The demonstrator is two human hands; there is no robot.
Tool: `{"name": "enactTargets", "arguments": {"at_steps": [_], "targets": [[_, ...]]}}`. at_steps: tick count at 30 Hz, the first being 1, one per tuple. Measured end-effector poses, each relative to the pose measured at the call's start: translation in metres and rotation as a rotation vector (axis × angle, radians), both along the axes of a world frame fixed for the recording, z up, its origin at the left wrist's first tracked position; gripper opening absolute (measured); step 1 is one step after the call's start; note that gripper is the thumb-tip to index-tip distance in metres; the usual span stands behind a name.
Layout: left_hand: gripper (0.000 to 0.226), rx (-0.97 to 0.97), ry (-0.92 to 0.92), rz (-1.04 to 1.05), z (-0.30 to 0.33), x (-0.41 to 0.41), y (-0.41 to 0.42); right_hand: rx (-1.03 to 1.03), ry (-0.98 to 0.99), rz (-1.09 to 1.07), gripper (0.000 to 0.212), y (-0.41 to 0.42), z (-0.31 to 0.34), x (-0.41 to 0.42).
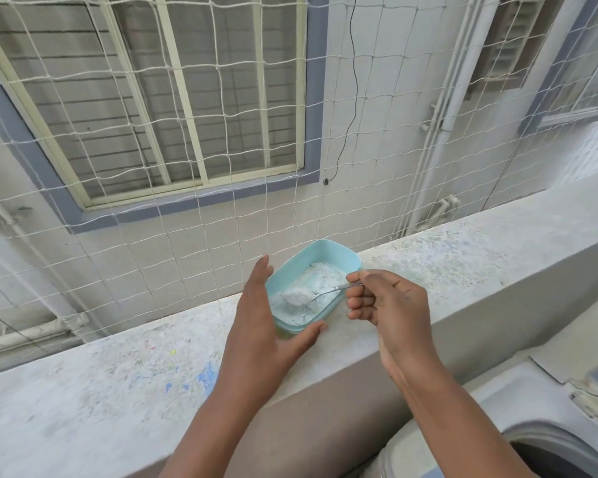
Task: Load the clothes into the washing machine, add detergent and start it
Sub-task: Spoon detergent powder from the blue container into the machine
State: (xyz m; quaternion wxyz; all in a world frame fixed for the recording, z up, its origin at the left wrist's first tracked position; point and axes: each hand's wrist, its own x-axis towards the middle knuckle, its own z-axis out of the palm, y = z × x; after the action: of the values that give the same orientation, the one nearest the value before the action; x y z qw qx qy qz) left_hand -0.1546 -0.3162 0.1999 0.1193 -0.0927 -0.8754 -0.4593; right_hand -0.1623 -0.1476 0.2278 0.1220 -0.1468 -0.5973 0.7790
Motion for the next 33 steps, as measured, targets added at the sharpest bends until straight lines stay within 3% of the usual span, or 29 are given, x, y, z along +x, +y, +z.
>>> {"name": "enactTargets", "arguments": {"at_steps": [7,12,15,21,33], "targets": [[0.103,0.025,-0.008,-0.006,0.001,0.001,0.000,-0.034,-0.026,0.001,0.020,0.002,0.000,0.000],[0.081,0.090,0.127,0.076,0.015,0.007,0.007,-0.076,-0.013,-0.011,0.021,0.009,0.010,-0.001],[0.081,0.268,0.128,0.092,0.030,0.009,0.013,-0.088,0.001,-0.019,0.021,0.015,0.018,-0.001],[0.077,0.951,-0.094,-0.076,0.053,0.006,0.031,-0.129,0.026,-0.048,0.020,0.033,0.030,0.006],[0.090,1.152,-0.359,-0.375,0.064,0.019,0.129,-0.136,0.062,-0.268,0.019,0.120,0.041,0.050]]}}
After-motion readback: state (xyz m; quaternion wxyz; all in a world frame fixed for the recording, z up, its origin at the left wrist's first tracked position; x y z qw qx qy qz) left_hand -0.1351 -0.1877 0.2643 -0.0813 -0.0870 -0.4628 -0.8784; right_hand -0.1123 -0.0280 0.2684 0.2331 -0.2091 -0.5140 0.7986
